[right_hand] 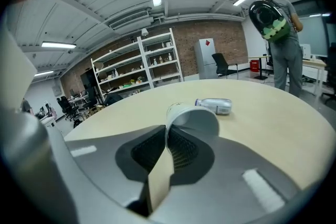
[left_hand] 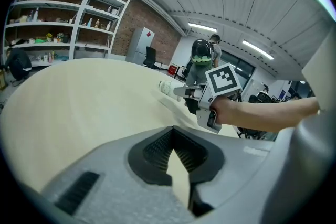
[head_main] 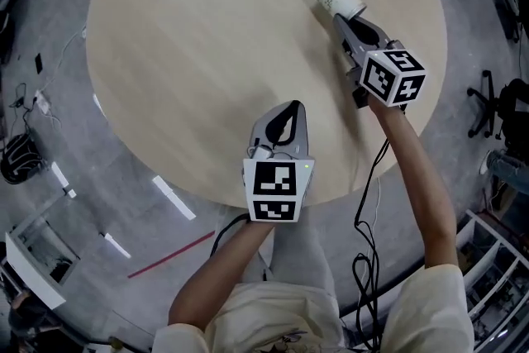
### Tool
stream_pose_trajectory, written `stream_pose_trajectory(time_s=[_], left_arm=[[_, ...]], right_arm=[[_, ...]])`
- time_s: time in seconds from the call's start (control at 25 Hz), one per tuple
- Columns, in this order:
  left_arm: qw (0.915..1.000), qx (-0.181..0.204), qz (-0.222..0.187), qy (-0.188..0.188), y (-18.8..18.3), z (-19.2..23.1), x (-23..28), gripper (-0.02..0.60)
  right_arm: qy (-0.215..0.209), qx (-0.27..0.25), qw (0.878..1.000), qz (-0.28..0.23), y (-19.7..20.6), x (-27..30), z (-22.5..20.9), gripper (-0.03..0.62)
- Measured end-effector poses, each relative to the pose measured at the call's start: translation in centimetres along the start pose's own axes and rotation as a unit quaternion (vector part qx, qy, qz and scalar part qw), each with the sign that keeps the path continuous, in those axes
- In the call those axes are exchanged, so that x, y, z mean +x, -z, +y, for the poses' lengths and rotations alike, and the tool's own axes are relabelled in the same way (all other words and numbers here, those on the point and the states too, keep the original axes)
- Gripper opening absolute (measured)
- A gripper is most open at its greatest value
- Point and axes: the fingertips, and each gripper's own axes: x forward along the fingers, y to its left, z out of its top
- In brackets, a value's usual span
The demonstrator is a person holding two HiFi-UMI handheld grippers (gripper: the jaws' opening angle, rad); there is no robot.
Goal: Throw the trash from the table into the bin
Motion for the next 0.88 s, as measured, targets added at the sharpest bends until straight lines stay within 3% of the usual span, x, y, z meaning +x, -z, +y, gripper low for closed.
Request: stream_pose_trajectory(time_s=[0.4, 0.68, 0.88], left_arm=[[0.9934, 0.057, 0.059, 0.081, 5.3, -10.6, 3.1, 0.005], [0.9807, 0.102, 0.095, 0.137, 8.7, -18.0, 4.7, 0.005], [0.9715, 0.122, 0.12, 0.163, 11.2, -20.9, 6.3, 0.005]], right_arm=[[0.095, 0.056, 0.994, -0.016, 6.3, -12.6, -9.1, 0.025], [0.17, 0.113, 0.978, -0.038, 11.9, -23.8, -14.4, 0.025], [0.208, 0.151, 0.964, -0.066, 15.0, -28.9, -16.2, 0.025]])
